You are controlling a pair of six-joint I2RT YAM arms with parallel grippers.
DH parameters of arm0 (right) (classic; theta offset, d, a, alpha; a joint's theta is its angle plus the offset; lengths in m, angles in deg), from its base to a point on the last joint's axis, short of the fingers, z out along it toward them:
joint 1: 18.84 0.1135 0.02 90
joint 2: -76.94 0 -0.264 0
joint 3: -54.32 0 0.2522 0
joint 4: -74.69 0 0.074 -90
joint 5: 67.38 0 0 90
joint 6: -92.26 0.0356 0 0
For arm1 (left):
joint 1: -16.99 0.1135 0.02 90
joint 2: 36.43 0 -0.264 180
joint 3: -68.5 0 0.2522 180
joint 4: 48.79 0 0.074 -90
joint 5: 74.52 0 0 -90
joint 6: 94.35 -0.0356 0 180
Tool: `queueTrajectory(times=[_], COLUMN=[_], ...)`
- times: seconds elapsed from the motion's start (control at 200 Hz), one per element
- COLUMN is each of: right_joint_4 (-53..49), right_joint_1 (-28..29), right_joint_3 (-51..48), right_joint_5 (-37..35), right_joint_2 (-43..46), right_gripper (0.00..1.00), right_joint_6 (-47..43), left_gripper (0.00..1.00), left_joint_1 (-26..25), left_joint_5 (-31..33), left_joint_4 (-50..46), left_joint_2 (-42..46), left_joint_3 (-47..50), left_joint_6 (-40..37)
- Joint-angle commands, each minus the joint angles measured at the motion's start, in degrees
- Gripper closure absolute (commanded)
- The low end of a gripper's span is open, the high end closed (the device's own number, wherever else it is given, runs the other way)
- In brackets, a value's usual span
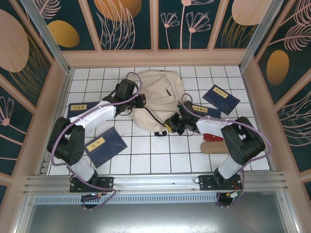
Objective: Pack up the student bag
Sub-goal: Unzip the student bag at the top-center of the table.
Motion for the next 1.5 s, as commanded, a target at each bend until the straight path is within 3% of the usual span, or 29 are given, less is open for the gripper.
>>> queueTrajectory(times=[0.0, 0.15, 0.3, 0.43, 0.56, 0.651, 1.056, 1.286, 1.496], right_joint_4=[-6.1, -11.5, -12.2, -9.9, -8.5, -8.3, -2.4, 2.5, -1.0], right_joint_1=[-1.9, -8.5, -13.4, -12.9, -12.9, -12.7, -9.0, -3.0, -1.2], right_joint_3=[3.6, 5.0, 8.2, 9.2, 7.8, 6.9, 3.1, 7.8, 13.6], right_joint_5=[-4.7, -9.8, -4.4, 1.8, 2.9, 4.2, 5.6, 0.3, -3.5], right_joint_2=[-0.4, -1.2, -5.0, -4.7, -1.4, 0.4, 5.7, 1.2, -2.4], right_gripper=[0.91, 0.91, 0.9, 0.84, 0.68, 0.63, 0.54, 0.54, 0.52], right_joint_6=[-8.0, -28.0, -36.9, -31.3, -24.1, -20.5, -6.8, 3.5, 8.5], left_gripper=[1.0, 1.0, 1.0, 1.0, 1.0, 1.0, 1.0, 1.0, 1.0], left_joint_1=[0.4, 0.4, 0.4, 0.3, 0.3, 0.3, 0.3, 0.3, 0.3], left_joint_5=[0.8, -2.1, -6.9, -8.7, -8.9, -8.7, -6.1, -5.9, -6.2], left_joint_4=[1.8, 2.7, 6.8, 10.2, 10.8, 10.3, 8.1, 9.1, 9.1], left_joint_2=[1.6, 0.9, -0.8, -2.4, -6.1, -7.9, -7.0, -5.7, -5.7], left_joint_3=[0.2, 0.0, 1.2, 1.5, -0.3, -1.9, -1.8, -0.6, -0.5], left_joint_6=[0.4, 0.1, 2.0, 4.2, 4.4, 4.0, 2.6, 3.1, 3.4])
